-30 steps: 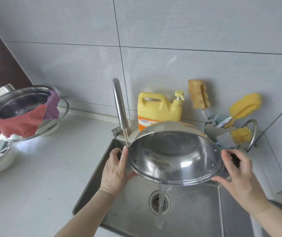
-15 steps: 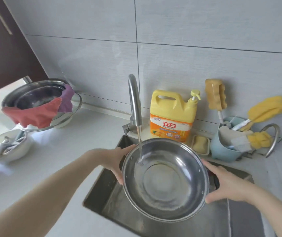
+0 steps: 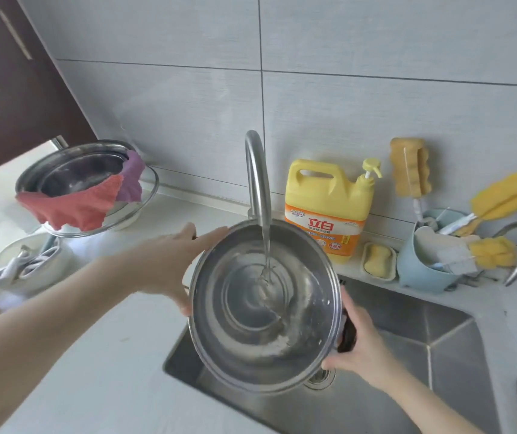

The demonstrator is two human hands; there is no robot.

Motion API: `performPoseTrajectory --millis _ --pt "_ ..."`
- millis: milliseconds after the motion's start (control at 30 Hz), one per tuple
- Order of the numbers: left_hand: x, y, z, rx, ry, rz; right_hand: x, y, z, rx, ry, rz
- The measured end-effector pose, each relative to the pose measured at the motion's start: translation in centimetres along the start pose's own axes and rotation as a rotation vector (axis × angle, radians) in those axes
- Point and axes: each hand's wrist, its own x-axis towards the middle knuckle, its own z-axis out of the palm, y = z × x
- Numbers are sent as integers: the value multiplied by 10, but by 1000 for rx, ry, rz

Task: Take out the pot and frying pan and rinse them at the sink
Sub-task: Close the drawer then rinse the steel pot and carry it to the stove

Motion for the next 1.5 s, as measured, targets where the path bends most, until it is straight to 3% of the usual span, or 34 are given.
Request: performPoseTrajectory --millis 100,200,333,433,567,667,800,967,1233,1500 --pt "-1 -8 43 -111 205 -52 8 -16 -28 -158 95 -125" --pt "7 -10 82 -362 224 -100 16 -52 -70 -391 31 -152" --pt "26 4 108 -689 54 -12 23 -106 -117 -711 -132 -53" --pt "37 7 106 -748 -189 101 28 -120 -141 -828 -271 67" --pt "42 -3 79 -658 -403 156 21 -96 -142 -607 -439 141" --pt "40 -12 57 -486 -441 105 10 -55 -113 -365 -428 123" --pt "28 -17 48 -275 -278 15 2 -4 -53 -238 -248 92" --pt "18 1 76 -125 52 -37 5 18 -24 -192 -2 -52" --pt "44 48 143 -211 518 -81 -16 23 -76 -561 225 -223" --pt "56 83 136 -214 957 45 -58 2 -113 -827 647 -537"
